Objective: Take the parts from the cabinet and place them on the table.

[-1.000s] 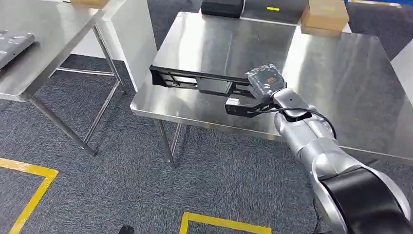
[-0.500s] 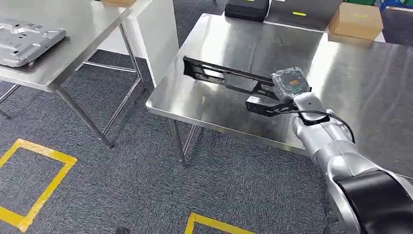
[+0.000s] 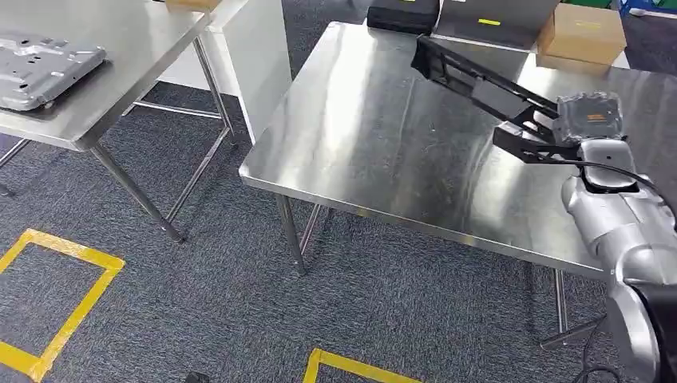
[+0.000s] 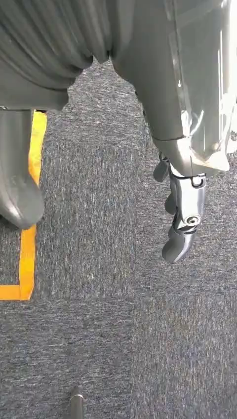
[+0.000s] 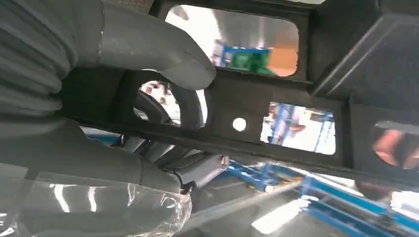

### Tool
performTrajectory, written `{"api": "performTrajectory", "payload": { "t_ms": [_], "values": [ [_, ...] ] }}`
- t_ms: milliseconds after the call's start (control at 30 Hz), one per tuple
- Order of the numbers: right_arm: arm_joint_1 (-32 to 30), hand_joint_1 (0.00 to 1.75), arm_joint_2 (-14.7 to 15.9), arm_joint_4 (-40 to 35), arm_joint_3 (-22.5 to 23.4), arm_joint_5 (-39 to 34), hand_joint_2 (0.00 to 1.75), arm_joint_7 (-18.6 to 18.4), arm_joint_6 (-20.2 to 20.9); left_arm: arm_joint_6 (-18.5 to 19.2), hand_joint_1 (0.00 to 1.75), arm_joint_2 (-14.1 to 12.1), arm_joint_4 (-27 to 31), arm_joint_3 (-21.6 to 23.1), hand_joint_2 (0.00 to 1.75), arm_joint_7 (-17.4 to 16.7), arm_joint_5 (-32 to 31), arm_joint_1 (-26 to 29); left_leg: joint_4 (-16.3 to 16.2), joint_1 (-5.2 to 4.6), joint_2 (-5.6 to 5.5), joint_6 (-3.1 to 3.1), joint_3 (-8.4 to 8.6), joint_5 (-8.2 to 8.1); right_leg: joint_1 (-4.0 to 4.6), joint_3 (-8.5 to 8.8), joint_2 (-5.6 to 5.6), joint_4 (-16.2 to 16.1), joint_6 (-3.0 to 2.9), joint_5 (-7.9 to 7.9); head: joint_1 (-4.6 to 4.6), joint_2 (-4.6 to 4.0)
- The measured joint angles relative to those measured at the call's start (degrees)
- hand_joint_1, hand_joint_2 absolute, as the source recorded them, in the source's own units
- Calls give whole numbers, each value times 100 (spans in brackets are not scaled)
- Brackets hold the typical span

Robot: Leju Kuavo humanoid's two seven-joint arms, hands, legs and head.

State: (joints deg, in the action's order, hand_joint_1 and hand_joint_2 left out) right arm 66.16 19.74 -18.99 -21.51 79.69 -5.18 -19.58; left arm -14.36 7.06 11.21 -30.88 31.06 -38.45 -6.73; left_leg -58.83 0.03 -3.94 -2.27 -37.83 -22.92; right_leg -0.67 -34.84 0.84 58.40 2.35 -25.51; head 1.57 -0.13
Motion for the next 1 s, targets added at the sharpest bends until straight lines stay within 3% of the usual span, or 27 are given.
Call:
{"api": "performTrajectory", "payload": {
  "t_ms": [200, 233, 400, 433, 800, 1000],
  "values": [
    [-88, 169, 278, 20, 232, -9, 175, 11, -15, -94, 0, 11, 0, -11, 175, 33, -149, -5, -2, -48, 17, -8, 3, -1, -3, -1, 10, -1, 4, 2, 4, 0],
    [-124, 0, 306, 22, 280, -4, 0, 11, -39, -171, 0, 13, 0, -11, 175, 63, -188, -4, -3, -53, 13, -12, 2, 1, -5, -1, 9, -1, 4, 2, 0, 0],
    [-187, 0, 408, 35, 428, 70, 0, 31, -116, -114, 0, 15, 0, -11, 175, 144, -227, -5, -3, -70, 13, -20, -1, 5, -6, 1, 9, -1, 6, 3, 0, 0],
    [-193, 0, 417, 35, 448, 77, 0, 33, -118, -79, 0, 15, 0, -11, 0, 131, -227, -5, -3, -72, 13, -21, -1, 5, -6, 1, 9, -1, 6, 3, 2, 0],
    [-200, 0, 494, 37, 581, 203, 0, 35, -96, 22, 0, 22, 0, -37, 0, 76, -173, -5, -4, -75, 13, -22, -1, 5, -7, 0, 9, -1, 6, 3, 2, 0],
    [-198, 0, 586, 37, 610, 256, 0, -50, 136, 20, 0, 31, 0, -83, 0, 50, -166, -4, -4, -74, 12, -22, -1, 5, -8, 1, 8, -1, 6, 3, 2, 0]
  ]
}}
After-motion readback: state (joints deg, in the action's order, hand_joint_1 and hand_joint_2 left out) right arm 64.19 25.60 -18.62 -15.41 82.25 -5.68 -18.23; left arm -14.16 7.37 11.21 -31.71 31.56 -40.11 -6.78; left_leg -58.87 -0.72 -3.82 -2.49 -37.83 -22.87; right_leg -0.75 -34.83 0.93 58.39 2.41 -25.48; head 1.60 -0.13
